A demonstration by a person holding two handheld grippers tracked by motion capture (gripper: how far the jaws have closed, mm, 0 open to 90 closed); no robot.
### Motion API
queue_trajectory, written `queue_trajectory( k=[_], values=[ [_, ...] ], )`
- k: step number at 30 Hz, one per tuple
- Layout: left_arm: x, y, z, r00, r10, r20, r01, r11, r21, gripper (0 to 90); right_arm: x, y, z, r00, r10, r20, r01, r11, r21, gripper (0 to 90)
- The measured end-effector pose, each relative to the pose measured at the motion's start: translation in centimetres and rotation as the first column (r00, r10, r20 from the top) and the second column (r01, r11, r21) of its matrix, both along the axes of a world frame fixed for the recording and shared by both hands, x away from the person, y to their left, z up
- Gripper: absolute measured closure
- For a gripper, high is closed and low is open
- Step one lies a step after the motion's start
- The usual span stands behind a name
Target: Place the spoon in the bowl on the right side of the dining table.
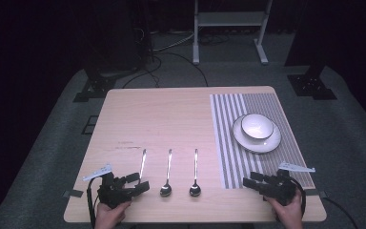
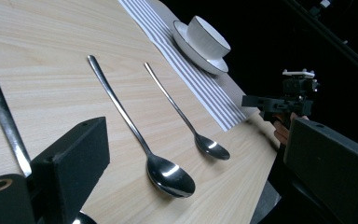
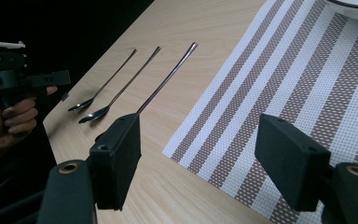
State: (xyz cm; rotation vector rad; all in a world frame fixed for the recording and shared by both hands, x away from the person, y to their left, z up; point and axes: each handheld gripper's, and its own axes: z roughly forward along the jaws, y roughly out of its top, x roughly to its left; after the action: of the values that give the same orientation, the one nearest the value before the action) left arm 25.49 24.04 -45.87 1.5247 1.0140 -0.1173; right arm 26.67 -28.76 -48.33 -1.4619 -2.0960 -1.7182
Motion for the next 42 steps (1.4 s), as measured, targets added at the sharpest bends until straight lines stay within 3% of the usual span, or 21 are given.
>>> queue_trajectory(
  k=[25,36,42],
  values=[
    [-0.3,-2.2,-0.4,0.9963,-0.080,-0.030,0.080,0.9968,0.000,5.3,-0.2,0.3,0.2,1.0000,0.001,0.005,-0.001,1.0000,-0.003,30.1],
    [-0.2,-4.0,-0.9,0.9874,-0.145,-0.063,0.146,0.9893,0.003,5.3,0.1,0.5,0.3,1.0000,0.007,0.004,-0.007,0.9999,-0.012,30.1],
    [-0.1,-5.0,-1.2,0.9786,-0.188,-0.082,0.190,0.9818,0.007,5.3,0.3,0.6,0.1,0.9999,0.007,-0.012,-0.007,0.9999,-0.011,30.1]
  ],
)
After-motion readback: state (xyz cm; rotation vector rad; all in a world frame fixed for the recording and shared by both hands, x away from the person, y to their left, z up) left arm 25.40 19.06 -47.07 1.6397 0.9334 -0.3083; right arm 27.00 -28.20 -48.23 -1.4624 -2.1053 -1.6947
